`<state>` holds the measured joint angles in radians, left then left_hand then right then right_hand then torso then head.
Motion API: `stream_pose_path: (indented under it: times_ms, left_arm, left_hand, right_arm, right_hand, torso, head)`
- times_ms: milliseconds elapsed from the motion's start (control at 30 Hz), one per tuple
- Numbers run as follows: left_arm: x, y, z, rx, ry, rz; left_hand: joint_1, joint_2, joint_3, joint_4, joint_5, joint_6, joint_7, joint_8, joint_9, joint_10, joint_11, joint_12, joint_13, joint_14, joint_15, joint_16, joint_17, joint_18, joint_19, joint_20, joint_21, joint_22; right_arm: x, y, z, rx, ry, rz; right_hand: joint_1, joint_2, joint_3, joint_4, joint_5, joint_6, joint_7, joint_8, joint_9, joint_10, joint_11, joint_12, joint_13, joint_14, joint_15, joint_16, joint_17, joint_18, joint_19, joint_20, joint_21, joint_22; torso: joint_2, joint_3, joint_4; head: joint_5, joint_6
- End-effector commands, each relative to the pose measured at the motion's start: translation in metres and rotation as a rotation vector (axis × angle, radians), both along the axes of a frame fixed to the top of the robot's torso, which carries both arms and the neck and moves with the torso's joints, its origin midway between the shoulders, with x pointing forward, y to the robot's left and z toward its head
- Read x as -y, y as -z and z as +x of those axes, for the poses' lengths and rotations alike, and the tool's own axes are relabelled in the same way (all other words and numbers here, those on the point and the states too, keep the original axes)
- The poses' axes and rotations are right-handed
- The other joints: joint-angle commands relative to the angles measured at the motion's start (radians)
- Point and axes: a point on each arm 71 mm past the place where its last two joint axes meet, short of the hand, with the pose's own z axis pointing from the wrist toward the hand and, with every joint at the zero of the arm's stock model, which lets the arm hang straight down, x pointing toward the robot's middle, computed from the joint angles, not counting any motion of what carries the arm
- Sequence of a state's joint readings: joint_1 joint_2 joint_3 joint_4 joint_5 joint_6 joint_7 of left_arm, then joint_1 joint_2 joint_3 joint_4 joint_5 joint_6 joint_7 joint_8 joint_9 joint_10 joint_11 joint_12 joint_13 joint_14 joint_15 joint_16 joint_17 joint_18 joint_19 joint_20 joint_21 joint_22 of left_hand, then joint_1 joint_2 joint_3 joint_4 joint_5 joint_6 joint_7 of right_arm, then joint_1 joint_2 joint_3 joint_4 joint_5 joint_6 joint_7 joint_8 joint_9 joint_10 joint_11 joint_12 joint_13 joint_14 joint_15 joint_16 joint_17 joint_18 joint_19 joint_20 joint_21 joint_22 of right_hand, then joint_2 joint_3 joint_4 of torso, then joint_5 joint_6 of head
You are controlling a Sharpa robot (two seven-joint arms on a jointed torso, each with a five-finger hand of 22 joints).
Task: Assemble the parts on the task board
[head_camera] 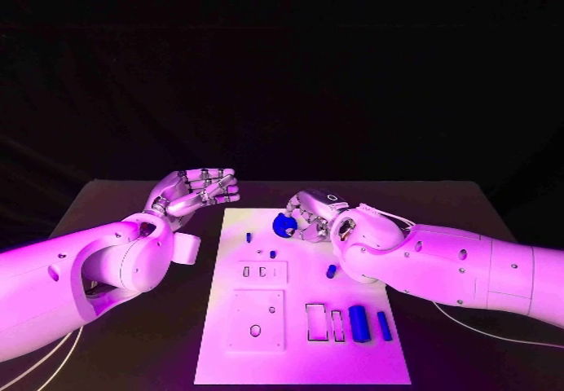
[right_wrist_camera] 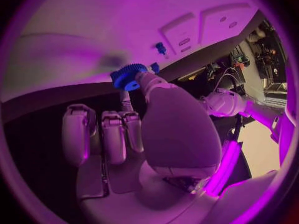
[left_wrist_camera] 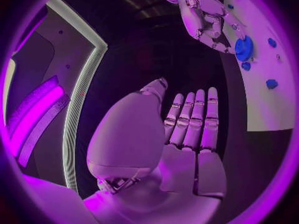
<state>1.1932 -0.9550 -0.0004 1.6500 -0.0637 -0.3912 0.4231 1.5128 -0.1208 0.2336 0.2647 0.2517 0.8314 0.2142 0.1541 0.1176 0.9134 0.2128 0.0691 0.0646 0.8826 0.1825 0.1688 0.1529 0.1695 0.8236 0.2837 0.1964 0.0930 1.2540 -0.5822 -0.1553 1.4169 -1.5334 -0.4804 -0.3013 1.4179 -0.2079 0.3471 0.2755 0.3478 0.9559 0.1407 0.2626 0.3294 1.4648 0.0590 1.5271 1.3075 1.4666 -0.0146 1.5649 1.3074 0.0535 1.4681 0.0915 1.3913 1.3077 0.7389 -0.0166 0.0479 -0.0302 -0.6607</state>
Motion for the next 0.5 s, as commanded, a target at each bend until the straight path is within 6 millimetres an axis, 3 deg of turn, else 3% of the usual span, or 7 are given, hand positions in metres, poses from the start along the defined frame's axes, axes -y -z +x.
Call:
stream_pose_path:
  times_ms: [33, 500]
  left_arm:
    - [0.004, -0.001, 0.0, 0.006, 0.025, -0.005]
    - [0.006, -0.001, 0.0, 0.003, 0.032, -0.006]
  left_hand:
    - [0.003, -0.001, 0.005, -0.001, -0.002, -0.004, 0.05, -0.006, -0.001, -0.005, 0.005, -0.005, -0.001, -0.007, -0.001, -0.005, 0.001, 0.009, -0.006, 0.002, -0.003, -0.002]
    - [0.003, -0.001, 0.005, -0.001, -0.002, -0.004, 0.05, -0.006, -0.001, -0.005, 0.005, -0.005, -0.001, -0.007, -0.001, -0.005, 0.001, 0.009, -0.006, 0.002, -0.003, -0.002]
  right_arm:
    - [-0.005, 0.004, 0.001, 0.006, -0.005, -0.026]
    - [-0.017, 0.013, 0.01, -0.026, -0.007, -0.051]
  right_hand:
    - [-0.015, -0.003, 0.007, 0.001, -0.008, 0.01, -0.005, -0.003, -0.002, 0.062, -0.006, -0.001, 0.206, 0.103, -0.003, 0.005, 0.258, -0.008, 0.012, -0.006, 0.002, 0.119]
    - [-0.029, -0.009, 0.013, 0.002, -0.023, 0.008, -0.003, -0.008, -0.004, 0.061, -0.004, -0.003, 0.205, 0.103, -0.002, 0.004, 0.256, -0.008, 0.011, -0.005, -0.002, 0.117]
  torso:
    - [0.001, 0.0012, -0.003]
    - [0.0, 0.0025, -0.0042]
  head:
    - [0.002, -0.001]
    - [0.005, -0.005]
